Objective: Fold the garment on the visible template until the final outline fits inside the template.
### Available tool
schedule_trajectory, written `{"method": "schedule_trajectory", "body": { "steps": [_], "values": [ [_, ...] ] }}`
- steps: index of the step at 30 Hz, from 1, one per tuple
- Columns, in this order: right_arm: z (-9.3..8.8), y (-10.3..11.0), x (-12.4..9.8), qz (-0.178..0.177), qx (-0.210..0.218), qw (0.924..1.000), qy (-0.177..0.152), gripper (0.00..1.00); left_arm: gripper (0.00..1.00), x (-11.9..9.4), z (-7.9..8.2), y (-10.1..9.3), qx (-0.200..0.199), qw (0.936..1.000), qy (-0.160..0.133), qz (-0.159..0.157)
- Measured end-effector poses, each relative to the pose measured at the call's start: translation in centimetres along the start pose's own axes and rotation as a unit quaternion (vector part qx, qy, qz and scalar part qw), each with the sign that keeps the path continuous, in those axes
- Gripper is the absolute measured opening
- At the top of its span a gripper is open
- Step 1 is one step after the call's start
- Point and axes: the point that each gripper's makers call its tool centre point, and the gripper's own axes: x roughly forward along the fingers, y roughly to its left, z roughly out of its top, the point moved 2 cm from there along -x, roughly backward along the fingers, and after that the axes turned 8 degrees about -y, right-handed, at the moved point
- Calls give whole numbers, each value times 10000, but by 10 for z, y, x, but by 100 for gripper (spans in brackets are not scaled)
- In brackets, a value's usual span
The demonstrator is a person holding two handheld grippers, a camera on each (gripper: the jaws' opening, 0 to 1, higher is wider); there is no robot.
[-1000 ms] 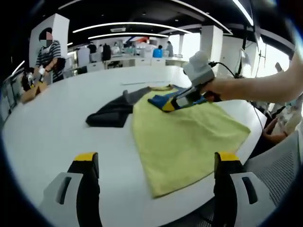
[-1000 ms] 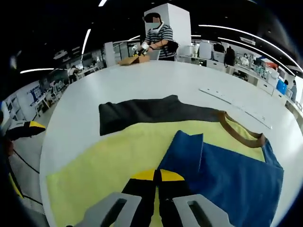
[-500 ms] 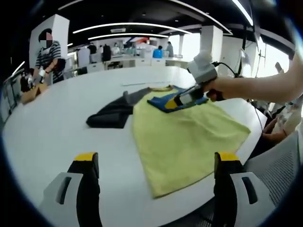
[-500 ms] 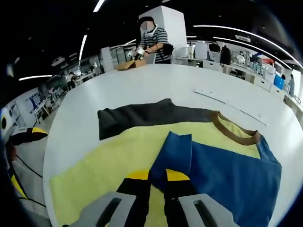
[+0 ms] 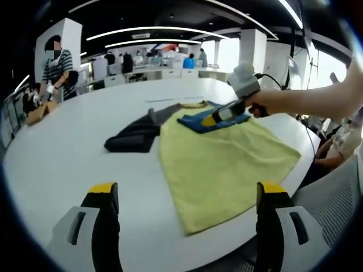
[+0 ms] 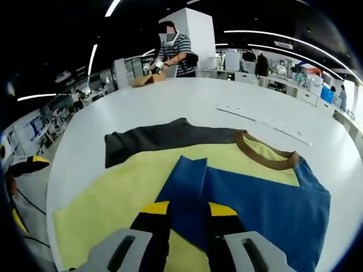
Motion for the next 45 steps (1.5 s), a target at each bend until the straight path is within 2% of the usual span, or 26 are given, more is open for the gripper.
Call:
{"method": "schedule_trajectory", "body": {
  "steps": [3, 13, 16, 24, 31, 39, 42, 45],
  "values": [
    [-2, -1, 3, 4, 111, 9999, -2, 16, 98, 0, 0, 1, 4, 10000, 1, 16],
    [-2, 3, 4, 52, 18, 10000, -64, 6, 97, 1, 0, 1, 43, 10000, 65, 27],
    [-2, 3, 4, 87, 167, 9998, -34, 0, 97, 1, 0, 1, 46, 10000, 51, 30],
    [4, 9, 2, 156, 353, 9991, -147, 0, 98, -1, 1, 1, 61, 10000, 46, 41],
    [17, 33, 2, 490, 413, 9972, -381, 0, 98, -2, 2, 0, 65, 10000, 34, 47],
    [17, 58, 9, 798, 341, 9954, -414, 0, 98, -3, 1, -1, 56, 10000, 38, 41],
    [18, 68, 14, 959, 354, 9940, -398, 2, 98, -4, 1, 1, 52, 10000, 40, 59],
    [17, 74, 14, 1058, 169, 9936, -357, 6, 98, -4, 2, 1, 53, 10000, 32, 69]
  ]
}}
